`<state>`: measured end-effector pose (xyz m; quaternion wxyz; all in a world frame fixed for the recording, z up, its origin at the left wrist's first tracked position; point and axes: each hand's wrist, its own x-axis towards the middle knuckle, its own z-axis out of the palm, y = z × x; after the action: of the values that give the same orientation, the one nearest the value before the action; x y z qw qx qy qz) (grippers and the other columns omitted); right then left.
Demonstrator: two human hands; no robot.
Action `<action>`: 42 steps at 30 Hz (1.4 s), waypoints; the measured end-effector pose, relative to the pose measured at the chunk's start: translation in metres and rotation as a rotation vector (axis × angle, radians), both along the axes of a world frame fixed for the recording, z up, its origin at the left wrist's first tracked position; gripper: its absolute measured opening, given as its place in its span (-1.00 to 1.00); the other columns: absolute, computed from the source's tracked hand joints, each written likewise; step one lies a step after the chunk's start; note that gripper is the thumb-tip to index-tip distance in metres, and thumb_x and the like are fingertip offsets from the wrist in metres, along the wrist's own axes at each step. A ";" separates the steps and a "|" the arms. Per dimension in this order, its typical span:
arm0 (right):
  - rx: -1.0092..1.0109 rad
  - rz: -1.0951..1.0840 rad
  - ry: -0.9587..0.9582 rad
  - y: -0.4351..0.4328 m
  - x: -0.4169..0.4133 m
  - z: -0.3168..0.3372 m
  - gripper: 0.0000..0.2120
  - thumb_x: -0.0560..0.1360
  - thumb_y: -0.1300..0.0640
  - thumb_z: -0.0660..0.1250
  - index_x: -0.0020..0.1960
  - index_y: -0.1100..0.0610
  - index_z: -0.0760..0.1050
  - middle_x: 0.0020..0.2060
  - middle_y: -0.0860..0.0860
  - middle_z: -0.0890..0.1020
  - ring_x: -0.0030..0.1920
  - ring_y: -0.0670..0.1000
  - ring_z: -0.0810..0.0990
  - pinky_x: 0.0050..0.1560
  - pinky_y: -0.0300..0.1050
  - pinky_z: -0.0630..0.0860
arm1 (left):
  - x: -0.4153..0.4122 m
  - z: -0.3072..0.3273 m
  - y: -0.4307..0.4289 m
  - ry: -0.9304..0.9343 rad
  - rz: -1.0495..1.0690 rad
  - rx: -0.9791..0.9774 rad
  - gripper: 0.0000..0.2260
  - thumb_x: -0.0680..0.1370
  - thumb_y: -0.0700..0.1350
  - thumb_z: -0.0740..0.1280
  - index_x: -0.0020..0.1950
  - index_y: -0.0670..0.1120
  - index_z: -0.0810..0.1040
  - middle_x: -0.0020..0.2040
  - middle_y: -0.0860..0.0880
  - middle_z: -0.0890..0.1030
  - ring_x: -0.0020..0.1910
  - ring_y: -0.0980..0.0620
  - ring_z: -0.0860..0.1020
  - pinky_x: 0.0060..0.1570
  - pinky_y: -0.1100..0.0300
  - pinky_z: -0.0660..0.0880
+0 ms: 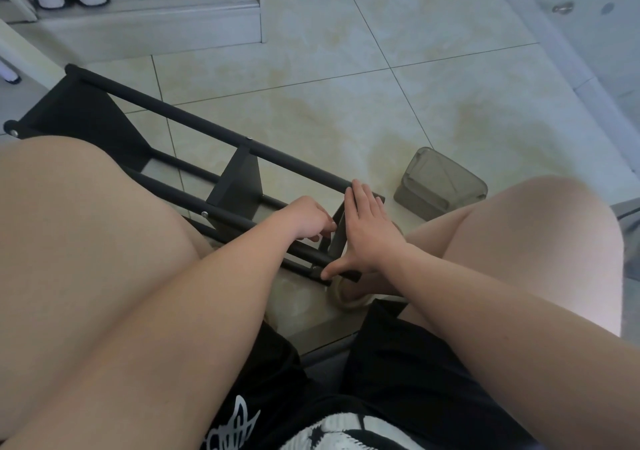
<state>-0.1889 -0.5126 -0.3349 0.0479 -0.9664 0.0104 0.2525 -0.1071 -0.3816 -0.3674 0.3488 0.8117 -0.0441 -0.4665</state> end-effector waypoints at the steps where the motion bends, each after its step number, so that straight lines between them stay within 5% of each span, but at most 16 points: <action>1: -0.001 0.002 -0.001 0.000 0.000 0.000 0.58 0.07 -0.59 0.44 0.61 0.29 -0.32 0.60 0.20 -0.30 0.61 0.19 -0.33 0.57 0.09 -0.26 | 0.000 0.000 0.000 -0.002 -0.013 0.004 -0.85 0.56 -0.07 0.36 0.03 -0.07 0.70 -0.04 -0.06 0.73 -0.01 -0.03 0.66 0.16 0.04 0.51; 10: -0.012 0.007 0.016 0.002 0.001 0.002 0.57 0.08 -0.59 0.43 0.60 0.30 -0.34 0.60 0.21 -0.32 0.60 0.20 -0.34 0.60 0.12 -0.24 | 0.002 -0.007 0.002 -0.031 0.011 -0.011 -0.86 0.58 -0.06 0.35 -0.14 0.01 0.66 -0.08 0.02 0.73 -0.06 0.04 0.67 0.17 0.00 0.54; 18: -0.013 0.010 0.022 0.002 0.001 0.004 0.56 0.10 -0.59 0.43 0.60 0.30 -0.34 0.60 0.21 -0.32 0.60 0.20 -0.34 0.59 0.12 -0.24 | 0.002 -0.001 0.002 -0.012 0.032 -0.024 -0.94 0.61 -0.08 0.31 0.00 0.02 0.58 -0.12 0.07 0.70 -0.15 0.12 0.64 -0.14 0.12 0.45; 31: -0.011 0.010 0.022 0.002 0.001 0.005 0.55 0.11 -0.58 0.44 0.60 0.31 -0.33 0.60 0.22 -0.31 0.60 0.21 -0.34 0.61 0.14 -0.22 | 0.001 0.003 0.001 0.041 0.031 0.013 -0.85 0.61 -0.08 0.29 0.03 -0.07 0.65 -0.06 0.01 0.73 0.01 0.02 0.66 0.24 -0.07 0.51; 42: -0.009 0.005 0.014 0.002 0.000 0.003 0.57 0.09 -0.59 0.44 0.61 0.29 -0.34 0.60 0.20 -0.33 0.60 0.20 -0.34 0.61 0.12 -0.23 | 0.001 0.011 0.000 0.052 -0.129 0.045 -0.76 0.65 -0.11 0.21 0.09 -0.13 0.67 0.04 -0.04 0.72 0.09 -0.02 0.65 0.27 -0.06 0.49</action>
<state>-0.1890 -0.5107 -0.3323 0.0427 -0.9649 0.0093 0.2591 -0.1064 -0.3814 -0.3568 0.3009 0.8023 -0.0768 -0.5099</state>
